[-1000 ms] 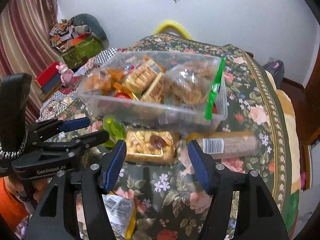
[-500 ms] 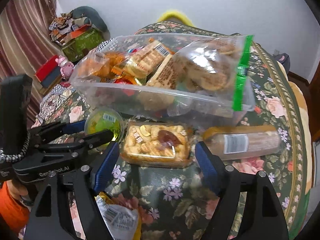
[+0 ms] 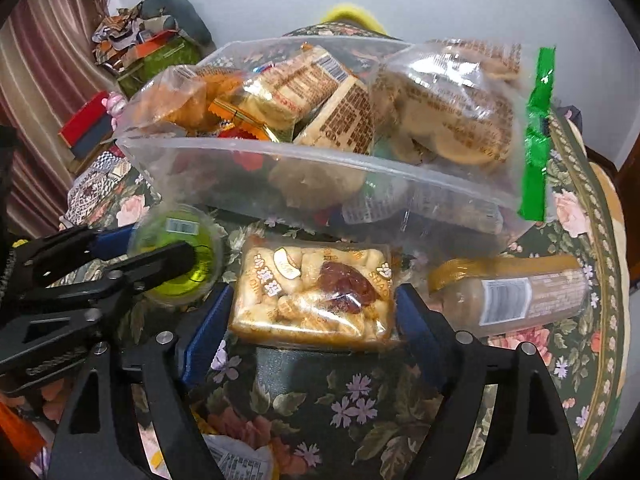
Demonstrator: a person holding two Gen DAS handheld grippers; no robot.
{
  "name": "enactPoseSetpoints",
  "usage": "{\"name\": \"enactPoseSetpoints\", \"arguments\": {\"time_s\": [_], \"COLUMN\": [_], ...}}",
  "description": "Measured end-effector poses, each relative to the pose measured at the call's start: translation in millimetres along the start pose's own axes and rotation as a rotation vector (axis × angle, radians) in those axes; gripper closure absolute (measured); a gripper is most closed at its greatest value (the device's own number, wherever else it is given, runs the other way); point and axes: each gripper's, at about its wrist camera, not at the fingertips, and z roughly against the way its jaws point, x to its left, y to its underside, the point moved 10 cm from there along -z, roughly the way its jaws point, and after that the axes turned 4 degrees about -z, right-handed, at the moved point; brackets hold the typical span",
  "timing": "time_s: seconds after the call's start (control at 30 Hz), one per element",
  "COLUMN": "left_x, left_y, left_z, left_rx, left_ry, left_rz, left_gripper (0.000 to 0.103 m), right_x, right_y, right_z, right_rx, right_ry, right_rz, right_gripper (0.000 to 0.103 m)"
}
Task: Organize snacks
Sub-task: 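Grasp the green jelly cup with the left tool while the right tool grasps the nut cake pack, then lower the jelly cup and nut cake pack into the clear box, open both tools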
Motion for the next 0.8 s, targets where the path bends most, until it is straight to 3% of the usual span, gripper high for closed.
{"name": "enactPoseSetpoints", "arguments": {"time_s": [0.37, 0.63, 0.8], "left_x": [-7, -10, -8], "left_y": [-34, -79, -107], "left_z": [49, 83, 83], "left_rx": [-0.107, -0.199, -0.232], "left_ry": [-0.013, -0.027, -0.051], "left_rz": [-0.037, -0.049, -0.069], "left_gripper": [0.062, 0.062, 0.062], "right_x": [1, -5, -5], "right_y": [-5, -47, -82], "right_z": [38, 103, 113], "right_rx": [-0.082, -0.242, -0.3], "right_ry": [-0.013, -0.024, -0.001], "right_rz": [-0.004, -0.012, -0.018], "right_gripper": [0.031, 0.031, 0.031]}}
